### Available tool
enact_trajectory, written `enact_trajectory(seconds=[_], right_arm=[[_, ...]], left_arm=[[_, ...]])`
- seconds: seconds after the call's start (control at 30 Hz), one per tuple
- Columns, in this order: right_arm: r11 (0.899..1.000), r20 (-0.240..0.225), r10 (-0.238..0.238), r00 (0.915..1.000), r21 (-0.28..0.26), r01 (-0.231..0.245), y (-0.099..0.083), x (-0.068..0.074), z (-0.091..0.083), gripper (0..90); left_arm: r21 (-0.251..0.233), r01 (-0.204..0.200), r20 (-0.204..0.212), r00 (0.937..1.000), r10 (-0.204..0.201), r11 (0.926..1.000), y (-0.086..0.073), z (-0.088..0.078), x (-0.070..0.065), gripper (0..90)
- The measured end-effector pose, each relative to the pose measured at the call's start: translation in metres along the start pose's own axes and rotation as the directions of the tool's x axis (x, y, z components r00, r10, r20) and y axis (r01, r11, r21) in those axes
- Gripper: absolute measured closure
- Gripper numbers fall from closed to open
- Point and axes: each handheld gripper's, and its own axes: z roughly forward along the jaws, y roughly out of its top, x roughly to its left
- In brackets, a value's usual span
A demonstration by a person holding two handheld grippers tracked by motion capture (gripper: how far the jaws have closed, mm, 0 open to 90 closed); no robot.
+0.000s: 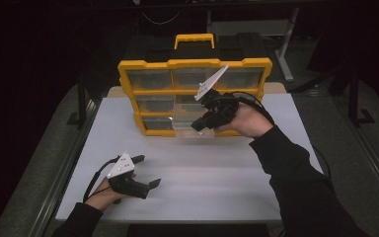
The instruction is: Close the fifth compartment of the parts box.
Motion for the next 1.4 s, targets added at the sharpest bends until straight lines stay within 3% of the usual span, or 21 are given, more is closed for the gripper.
enact_trajectory(seconds=[0.4,0.63,1.4], right_arm=[[1.0,0.005,-0.013,0.9999,0.012,0.013,-0.012,0.001,0.013,88.6],[1.0,0.026,-0.016,0.9995,0.014,0.015,-0.012,0.0,0.014,88.6],[1.0,0.033,-0.022,0.9992,0.001,0.022,-0.008,-0.005,0.016,88.8]], left_arm=[[0.001,-0.003,-0.005,1.0,0.003,1.0,0.001,0.0,-0.001,0.0],[0.0,0.001,-0.006,1.0,-0.001,1.0,0.001,0.0,0.0,0.0],[0.008,0.004,-0.009,1.0,-0.004,1.0,-0.001,-0.001,0.0,0.0]])
